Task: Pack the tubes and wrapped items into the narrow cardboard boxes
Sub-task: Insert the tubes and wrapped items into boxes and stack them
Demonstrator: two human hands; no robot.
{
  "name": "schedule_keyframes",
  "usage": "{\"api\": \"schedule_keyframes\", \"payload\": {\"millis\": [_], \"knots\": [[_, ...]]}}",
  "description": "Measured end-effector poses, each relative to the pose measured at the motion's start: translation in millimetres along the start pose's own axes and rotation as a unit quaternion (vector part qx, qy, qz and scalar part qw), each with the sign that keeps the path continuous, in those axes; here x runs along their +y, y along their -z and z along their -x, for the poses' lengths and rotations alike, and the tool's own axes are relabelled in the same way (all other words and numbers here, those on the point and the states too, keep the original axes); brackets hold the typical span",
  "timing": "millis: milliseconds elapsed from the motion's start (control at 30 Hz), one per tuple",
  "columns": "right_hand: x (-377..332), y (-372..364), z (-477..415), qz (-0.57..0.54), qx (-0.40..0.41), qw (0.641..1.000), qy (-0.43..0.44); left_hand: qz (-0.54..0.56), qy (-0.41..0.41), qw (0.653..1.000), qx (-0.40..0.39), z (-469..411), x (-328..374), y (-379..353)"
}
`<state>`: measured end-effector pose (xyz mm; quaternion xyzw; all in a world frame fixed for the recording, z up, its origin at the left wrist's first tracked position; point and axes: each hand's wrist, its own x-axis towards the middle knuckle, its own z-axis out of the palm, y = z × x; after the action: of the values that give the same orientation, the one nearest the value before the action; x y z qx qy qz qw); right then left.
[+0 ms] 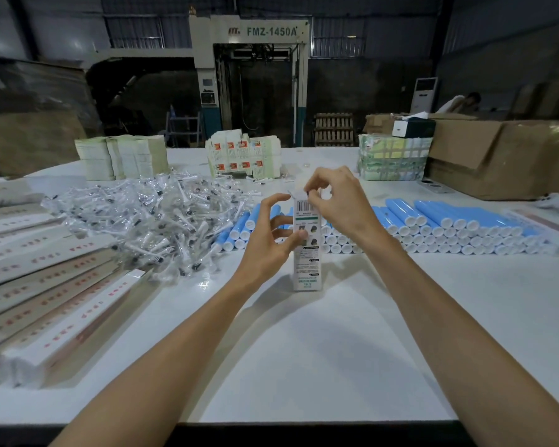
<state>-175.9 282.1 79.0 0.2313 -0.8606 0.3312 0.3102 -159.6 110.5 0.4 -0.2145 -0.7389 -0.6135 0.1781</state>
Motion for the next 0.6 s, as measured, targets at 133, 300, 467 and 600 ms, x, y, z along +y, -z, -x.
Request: {"api": "schedule_keyframes", "payload": {"millis": [133, 300, 467, 600], "knots": [[6.3, -0.5, 5.5, 0.039, -0.001, 0.999, -0.001, -0.008, -0.003, 1.0, -0.004, 1.6, 0.0, -0.4], [12.1, -1.1, 13.8, -0.071, -0.013, 0.997, -0.03, -0.004, 0.004, 1.0, -0.004, 2.4, 1.4, -0.5], [24.5, -6.5, 29.2, -0.245, 0.038, 0.967, -0.06, 0.04, 0.022, 0.999, -0.002, 1.2, 0.2, 7.4], [31.7, -26.6, 40.3, -0.276, -0.046, 0.959, -0.05, 0.071, 0.022, 0.997, -0.009, 3.6, -0.7, 10.8]]}}
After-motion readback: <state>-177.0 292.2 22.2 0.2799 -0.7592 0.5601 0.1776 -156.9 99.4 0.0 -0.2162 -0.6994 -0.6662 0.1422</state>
